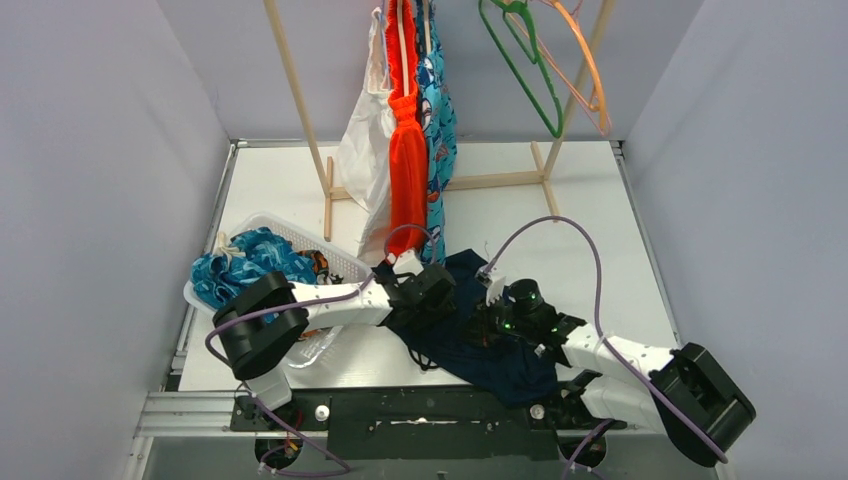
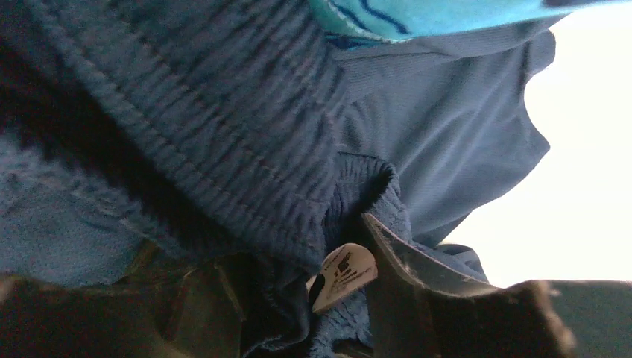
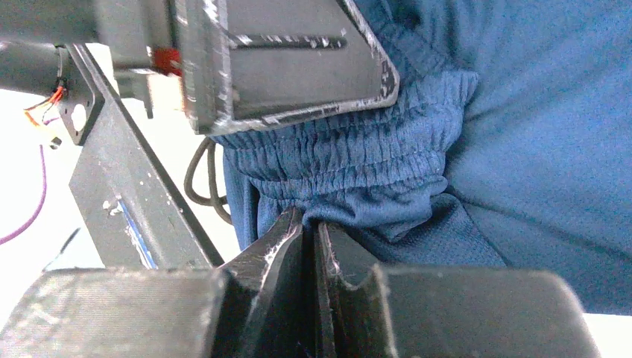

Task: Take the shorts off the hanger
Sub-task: Pick up the shorts at the center of the board.

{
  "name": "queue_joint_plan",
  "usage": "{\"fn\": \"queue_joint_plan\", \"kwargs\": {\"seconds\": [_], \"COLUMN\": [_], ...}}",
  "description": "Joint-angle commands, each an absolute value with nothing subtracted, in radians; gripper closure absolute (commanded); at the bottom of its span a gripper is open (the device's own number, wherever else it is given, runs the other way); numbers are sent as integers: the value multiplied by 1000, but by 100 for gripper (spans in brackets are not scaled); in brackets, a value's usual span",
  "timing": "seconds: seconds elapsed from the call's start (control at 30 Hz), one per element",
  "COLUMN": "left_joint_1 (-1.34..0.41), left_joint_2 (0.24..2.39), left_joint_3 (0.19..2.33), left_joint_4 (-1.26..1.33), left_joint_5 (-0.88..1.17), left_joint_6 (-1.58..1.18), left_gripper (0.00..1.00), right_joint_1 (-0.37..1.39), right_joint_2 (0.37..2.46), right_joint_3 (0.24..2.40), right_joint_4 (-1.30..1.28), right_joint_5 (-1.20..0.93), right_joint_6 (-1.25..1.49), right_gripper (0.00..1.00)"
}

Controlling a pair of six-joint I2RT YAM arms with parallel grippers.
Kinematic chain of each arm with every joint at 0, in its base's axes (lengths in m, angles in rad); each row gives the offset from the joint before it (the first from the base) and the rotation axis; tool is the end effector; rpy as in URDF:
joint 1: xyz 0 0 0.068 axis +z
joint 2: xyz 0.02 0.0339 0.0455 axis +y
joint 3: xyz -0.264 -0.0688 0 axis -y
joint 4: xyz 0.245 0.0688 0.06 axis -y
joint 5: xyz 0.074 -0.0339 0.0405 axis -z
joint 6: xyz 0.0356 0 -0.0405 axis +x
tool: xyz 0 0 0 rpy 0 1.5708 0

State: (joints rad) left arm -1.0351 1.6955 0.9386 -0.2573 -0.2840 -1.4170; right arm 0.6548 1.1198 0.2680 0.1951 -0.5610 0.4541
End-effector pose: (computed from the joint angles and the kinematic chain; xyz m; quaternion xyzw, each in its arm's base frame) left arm 0.1767 -0.2781 0.1590 -0.2188 0.9272 -0.2100 0.2200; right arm 0.1423 0.1331 0.1427 -0.2079 0.8457 0.4345 0.2297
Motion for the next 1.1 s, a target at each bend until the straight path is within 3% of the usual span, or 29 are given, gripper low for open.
{"fn": "queue_joint_plan", "kwargs": {"seconds": [0.0, 0.1, 0.13, 0.2, 0.33, 0.5, 0.8, 0.93, 1.07], "left_joint_1": [-1082, -1093, -1096, -1098, -1113, -1143, -1135, -1114, -1101], "left_joint_2": [1753, 1748, 1739, 1706, 1586, 1336, 1046, 1056, 1111], "left_joint_3": [1000, 1012, 1018, 1031, 1027, 943, 1053, 1188, 1256], "left_joint_4": [-397, -421, -436, -462, -435, -319, -453, -519, -497], "left_joint_5": [-299, -316, -329, -366, -442, -535, -608, -504, -259], "left_joint_6": [-1388, -1364, -1358, -1345, -1263, -1154, -929, -784, -571], "left_gripper": [64, 97, 100, 100, 100, 100, 100, 100, 100], "right_joint_1": [679, 681, 681, 679, 677, 672, 666, 664, 663], "right_joint_2": [1026, 952, 925, 872, 765, 660, 581, 626, 707], "right_joint_3": [244, 242, 246, 256, 302, 367, 404, 418, 454], "right_joint_4": [315, 296, 278, 224, 82, -83, -110, -65, -109], "right_joint_5": [-501, -421, -386, -316, -117, 178, 357, 236, 251], "right_joint_6": [420, 409, 409, 405, 420, 459, 491, 477, 531], "right_gripper": [91, 79, 75, 69, 46, 35, 29, 26, 26]}}
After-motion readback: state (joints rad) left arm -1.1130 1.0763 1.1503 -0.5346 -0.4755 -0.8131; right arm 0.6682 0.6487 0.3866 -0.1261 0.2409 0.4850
